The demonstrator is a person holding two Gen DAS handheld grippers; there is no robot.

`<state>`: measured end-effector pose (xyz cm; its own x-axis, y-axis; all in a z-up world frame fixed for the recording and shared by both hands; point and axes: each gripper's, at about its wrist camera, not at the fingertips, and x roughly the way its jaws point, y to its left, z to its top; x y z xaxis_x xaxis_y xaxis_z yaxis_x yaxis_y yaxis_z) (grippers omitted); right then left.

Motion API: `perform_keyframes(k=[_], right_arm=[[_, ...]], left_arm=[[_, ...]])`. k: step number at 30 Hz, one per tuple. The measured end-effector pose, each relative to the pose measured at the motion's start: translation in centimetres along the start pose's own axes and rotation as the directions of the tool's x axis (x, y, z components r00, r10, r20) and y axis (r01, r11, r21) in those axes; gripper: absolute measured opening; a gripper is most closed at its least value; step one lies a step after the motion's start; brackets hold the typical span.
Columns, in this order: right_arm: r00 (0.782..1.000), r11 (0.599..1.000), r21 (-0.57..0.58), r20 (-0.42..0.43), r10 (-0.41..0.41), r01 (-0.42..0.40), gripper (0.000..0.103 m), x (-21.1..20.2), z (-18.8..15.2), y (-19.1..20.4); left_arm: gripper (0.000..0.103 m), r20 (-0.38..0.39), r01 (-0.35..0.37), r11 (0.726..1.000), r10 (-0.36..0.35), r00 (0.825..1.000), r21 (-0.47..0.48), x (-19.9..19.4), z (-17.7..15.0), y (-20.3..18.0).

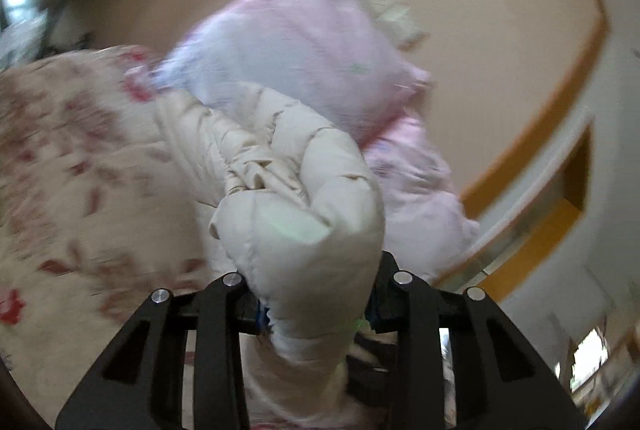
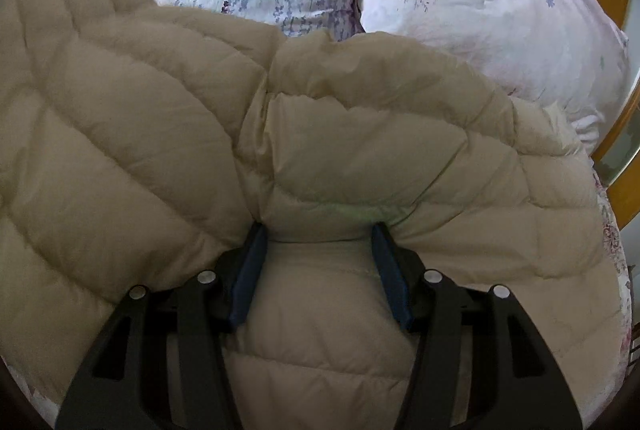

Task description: Fold large clothes

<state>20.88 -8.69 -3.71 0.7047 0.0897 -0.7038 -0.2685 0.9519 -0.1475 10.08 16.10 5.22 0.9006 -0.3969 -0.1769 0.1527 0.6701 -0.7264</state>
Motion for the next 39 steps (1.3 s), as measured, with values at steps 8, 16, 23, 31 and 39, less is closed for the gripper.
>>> perform_keyframes(k=[8,16,23,31,39], right_arm=[[0.977,0.974,0.083,0.011,0.211,-0.212,0.059,-0.7,0.6,-3.7],[0.974,0.936,0.297,0.181,0.139,-0.189,0.068,-7.3,-2.4,-16.6],[0.981,0.812,0.553,0.072,0.177,-0.187,0.066,-3.2,-5.3,-26.4],[0.932,0.754,0.561,0.102,0.349,-0.343,0.012,0.5,-4.9,-26.4],[0.918,0.759,0.537,0.080,0.389,-0.369,0.012,2.3,-4.0,-26.5]], left_arm=[[0.035,-0.112,0.234,0.964,-0.220,0.969,0.128,4.3,-2.5,-7.9],[0.035,-0.167,0.249,0.958,-0.224,0.960,0.143,6.5,-4.0,-10.1],[0.035,-0.249,0.270,0.932,-0.210,0.946,0.241,8.5,-7.0,-13.2],[0.035,-0.414,0.347,0.885,-0.203,0.887,0.311,11.9,-11.2,-16.5],[0.035,-0.562,0.363,0.844,-0.091,0.822,0.394,15.8,-16.4,-17.9]])
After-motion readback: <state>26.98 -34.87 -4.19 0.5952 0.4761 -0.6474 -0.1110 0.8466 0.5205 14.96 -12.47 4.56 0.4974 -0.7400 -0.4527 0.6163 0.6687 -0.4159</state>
